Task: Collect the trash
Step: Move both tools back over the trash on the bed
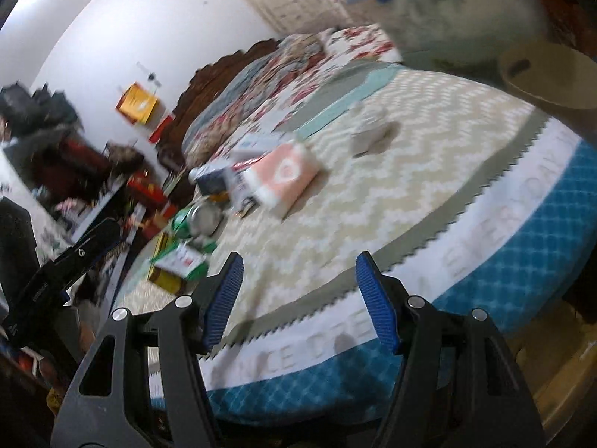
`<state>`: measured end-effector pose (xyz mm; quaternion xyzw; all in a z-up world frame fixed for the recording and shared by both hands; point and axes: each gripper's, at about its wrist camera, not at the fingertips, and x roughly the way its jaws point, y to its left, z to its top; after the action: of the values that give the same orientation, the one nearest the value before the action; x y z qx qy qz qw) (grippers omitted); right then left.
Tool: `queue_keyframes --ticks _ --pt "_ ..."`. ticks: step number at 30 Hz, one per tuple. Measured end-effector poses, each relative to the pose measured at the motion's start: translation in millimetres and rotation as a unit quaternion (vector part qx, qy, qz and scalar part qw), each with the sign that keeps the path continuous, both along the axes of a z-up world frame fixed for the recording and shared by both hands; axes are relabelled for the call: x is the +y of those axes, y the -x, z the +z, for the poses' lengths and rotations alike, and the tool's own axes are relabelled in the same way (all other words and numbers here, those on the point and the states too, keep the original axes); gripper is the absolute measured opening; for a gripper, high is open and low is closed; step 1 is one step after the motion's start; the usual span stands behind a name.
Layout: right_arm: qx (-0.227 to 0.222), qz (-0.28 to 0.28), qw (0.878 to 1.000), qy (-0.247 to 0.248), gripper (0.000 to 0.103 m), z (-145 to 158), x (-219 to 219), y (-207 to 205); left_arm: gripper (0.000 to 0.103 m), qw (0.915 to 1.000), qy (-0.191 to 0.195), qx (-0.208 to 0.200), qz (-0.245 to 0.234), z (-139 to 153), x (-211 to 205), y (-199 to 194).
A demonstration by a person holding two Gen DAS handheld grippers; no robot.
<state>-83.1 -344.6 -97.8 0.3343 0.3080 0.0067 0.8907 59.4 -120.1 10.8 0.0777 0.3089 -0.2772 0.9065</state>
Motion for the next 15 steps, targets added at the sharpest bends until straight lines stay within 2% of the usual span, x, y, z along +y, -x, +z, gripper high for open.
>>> queue_keyframes --ticks 7,9,15 --pt "0.009 0.012 1.000 0.009 0.065 3.3 11.5 -3.5 0.092 0.9967 -0.013 -0.013 0.079 -4.0 68.9 12.1" --pt "0.011 0.017 1.000 0.007 0.065 2.6 16.0 -4.2 0.092 0.9961 -0.006 -0.009 0.088 -3.4 83.4 14.1" --pt "0.011 0.037 0.999 0.011 0.065 2.7 29.7 -11.4 0.094 0.9956 0.003 -0.020 0.092 5.3 93.0 20.3"
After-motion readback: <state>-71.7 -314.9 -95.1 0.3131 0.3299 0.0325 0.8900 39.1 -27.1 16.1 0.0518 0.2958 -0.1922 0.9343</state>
